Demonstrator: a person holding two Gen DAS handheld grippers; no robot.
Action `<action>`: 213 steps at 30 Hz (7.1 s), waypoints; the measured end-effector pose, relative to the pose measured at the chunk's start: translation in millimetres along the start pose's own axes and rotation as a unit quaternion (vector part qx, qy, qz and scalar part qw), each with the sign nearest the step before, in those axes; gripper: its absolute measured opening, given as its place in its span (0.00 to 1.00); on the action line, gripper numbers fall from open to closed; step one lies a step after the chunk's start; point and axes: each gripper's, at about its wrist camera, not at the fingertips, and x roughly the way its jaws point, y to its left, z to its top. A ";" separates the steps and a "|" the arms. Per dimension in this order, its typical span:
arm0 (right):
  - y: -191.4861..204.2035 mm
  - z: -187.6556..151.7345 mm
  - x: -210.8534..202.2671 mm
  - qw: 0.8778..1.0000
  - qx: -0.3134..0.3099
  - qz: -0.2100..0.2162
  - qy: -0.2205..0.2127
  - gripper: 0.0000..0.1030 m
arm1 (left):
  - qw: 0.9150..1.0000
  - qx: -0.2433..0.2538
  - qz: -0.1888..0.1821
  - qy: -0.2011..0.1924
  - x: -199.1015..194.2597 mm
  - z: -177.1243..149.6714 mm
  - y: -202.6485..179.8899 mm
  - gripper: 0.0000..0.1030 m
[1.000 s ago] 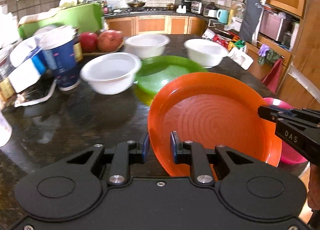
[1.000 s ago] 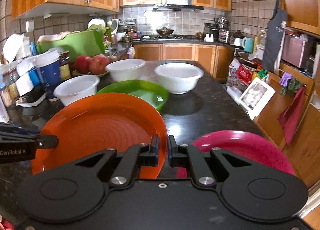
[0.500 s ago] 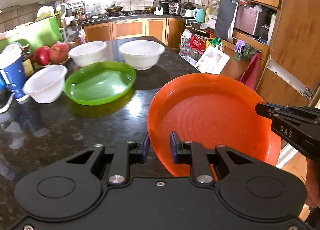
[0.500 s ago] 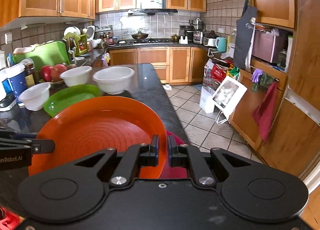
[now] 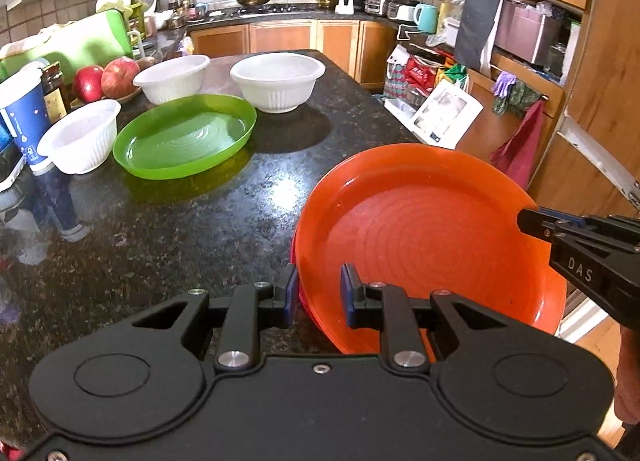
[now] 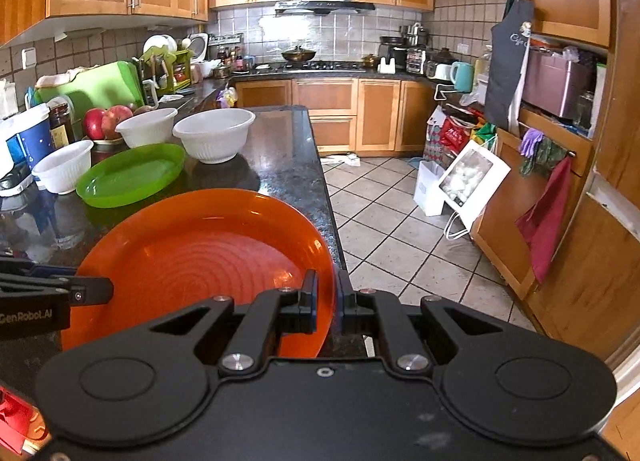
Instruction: Organize plates and bowls
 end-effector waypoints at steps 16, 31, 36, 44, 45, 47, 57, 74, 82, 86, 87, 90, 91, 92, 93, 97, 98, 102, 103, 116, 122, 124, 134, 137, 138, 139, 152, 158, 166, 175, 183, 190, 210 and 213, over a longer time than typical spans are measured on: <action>3.0 1.9 7.9 1.000 -0.012 0.007 -0.010 0.26 | 1.000 -0.003 0.006 0.005 4.5 2.6 -0.5 0.44; 29.2 8.4 0.0 1.000 -0.016 0.014 -0.015 0.26 | 1.000 -0.016 0.015 0.006 -4.8 5.8 30.0 0.45; 47.4 12.4 -2.0 0.999 -0.024 0.021 -0.015 0.26 | 0.999 -0.024 0.023 0.005 -8.3 5.6 51.3 0.45; 85.3 20.0 -5.8 0.999 -0.036 0.036 -0.017 0.26 | 0.999 -0.040 0.030 0.005 -17.0 2.6 87.1 0.45; 90.2 20.9 -5.9 0.998 -0.037 0.038 -0.017 0.26 | 0.999 -0.042 0.031 0.004 -18.0 2.6 92.2 0.45; 101.7 24.0 -4.8 0.998 -0.039 0.044 -0.017 0.26 | 0.998 -0.046 0.034 0.003 -20.0 2.1 101.5 0.45; 153.1 39.6 3.1 0.997 -0.029 0.066 -0.015 0.26 | 0.998 -0.050 0.045 -0.002 -21.1 7.6 156.2 0.45; 187.4 89.9 53.0 0.999 0.003 0.036 -0.002 0.26 | 0.999 -0.026 0.026 -0.030 7.9 51.7 202.9 0.45; 164.0 117.7 120.2 0.996 0.031 0.056 0.061 0.26 | 0.998 -0.045 0.039 -0.003 44.6 76.0 196.4 0.45; 150.8 122.9 153.0 0.992 0.050 0.066 0.092 0.26 | 0.997 -0.054 0.045 0.017 64.4 79.9 190.9 0.45; 148.9 123.7 159.9 0.992 0.051 0.068 0.096 0.26 | 0.997 -0.053 0.049 0.019 68.3 80.9 190.0 0.45; 147.4 127.7 175.5 0.991 0.047 0.072 0.103 0.26 | 0.996 -0.053 0.064 0.027 77.9 83.4 186.4 0.45; 146.9 129.6 180.1 0.991 0.045 0.074 0.105 0.26 | 0.996 -0.054 0.066 0.030 81.4 84.5 186.0 0.45; 147.2 131.7 184.4 0.990 0.042 0.077 0.107 0.26 | 0.996 -0.055 0.067 0.033 84.8 85.4 185.8 0.45; 149.4 132.5 188.1 0.990 0.038 0.079 0.109 0.26 | 0.995 -0.056 0.069 0.035 88.0 86.0 186.5 0.45; 153.4 135.5 201.0 0.989 0.015 0.086 0.117 0.26 | 0.994 -0.057 0.076 0.043 97.8 88.5 186.3 0.45; 154.1 135.9 203.1 0.989 0.011 0.087 0.118 0.26 | 0.994 -0.057 0.077 0.045 99.9 89.5 186.0 0.45; 153.9 139.4 212.6 0.988 -0.006 0.094 0.122 0.26 | 0.994 -0.059 0.081 0.048 107.9 93.6 185.9 0.45; 154.5 139.3 215.1 0.988 -0.011 0.094 0.123 0.26 | 0.994 -0.059 0.082 0.049 110.4 95.3 185.6 0.45; 163.6 130.6 205.0 0.989 -0.054 0.089 0.109 0.17 | 0.996 -0.042 0.077 0.034 113.8 96.6 184.7 0.40; 162.5 121.9 183.4 0.987 -0.054 0.093 0.120 0.17 | 0.996 -0.048 0.058 0.043 98.4 87.6 188.9 0.40; 162.2 117.3 175.5 0.986 -0.054 0.096 0.125 0.17 | 0.996 -0.048 0.054 0.045 92.5 83.1 189.8 0.40; 161.6 108.8 165.1 0.985 -0.053 0.103 0.126 0.18 | 0.997 -0.044 0.048 0.042 79.2 72.0 196.4 0.42; 164.5 108.3 168.3 0.987 -0.052 0.098 0.120 0.18 | 0.997 -0.049 0.049 0.044 84.8 74.0 198.6 0.42; 164.6 108.0 168.6 0.987 -0.051 0.097 0.119 0.18 | 0.997 -0.052 0.046 0.046 87.6 74.4 199.4 0.42; 164.8 107.7 168.6 0.987 -0.051 0.096 0.117 0.18 | 0.997 -0.054 0.045 0.043 88.3 74.5 200.6 0.42; 173.1 100.8 144.7 0.990 -0.033 0.075 0.114 0.16 | 0.998 -0.057 0.017 0.032 68.2 70.6 207.2 0.36; 187.9 97.8 114.2 0.994 -0.029 0.063 0.088 0.16 | 0.999 -0.042 0.018 0.012 47.1 66.1 215.0 0.36; 203.4 82.3 71.4 0.997 -0.015 0.045 0.065 0.16 | 1.000 -0.026 0.002 0.004 21.0 52.1 227.0 0.36; 189.8 62.3 27.5 0.998 0.023 0.027 0.049 0.16 | 1.000 -0.001 -0.023 -0.006 -1.5 42.3 212.7 0.36; 139.2 51.2 -5.7 0.999 0.041 0.007 0.021 0.16 | 0.999 0.020 -0.038 -0.018 -14.7 39.5 160.5 0.36; 66.0 39.9 -24.9 0.998 0.050 -0.016 0.017 0.16 | 0.998 0.031 -0.050 -0.020 -11.8 39.6 95.0 0.36; -33.5 15.9 14.6 0.997 0.028 0.030 0.063 0.16 | 1.000 0.002 -0.001 0.025 23.7 24.1 15.0 0.36; -33.6 16.0 16.5 0.997 0.020 0.035 0.062 0.17 | 1.000 0.001 0.006 0.023 20.9 21.1 11.2 0.36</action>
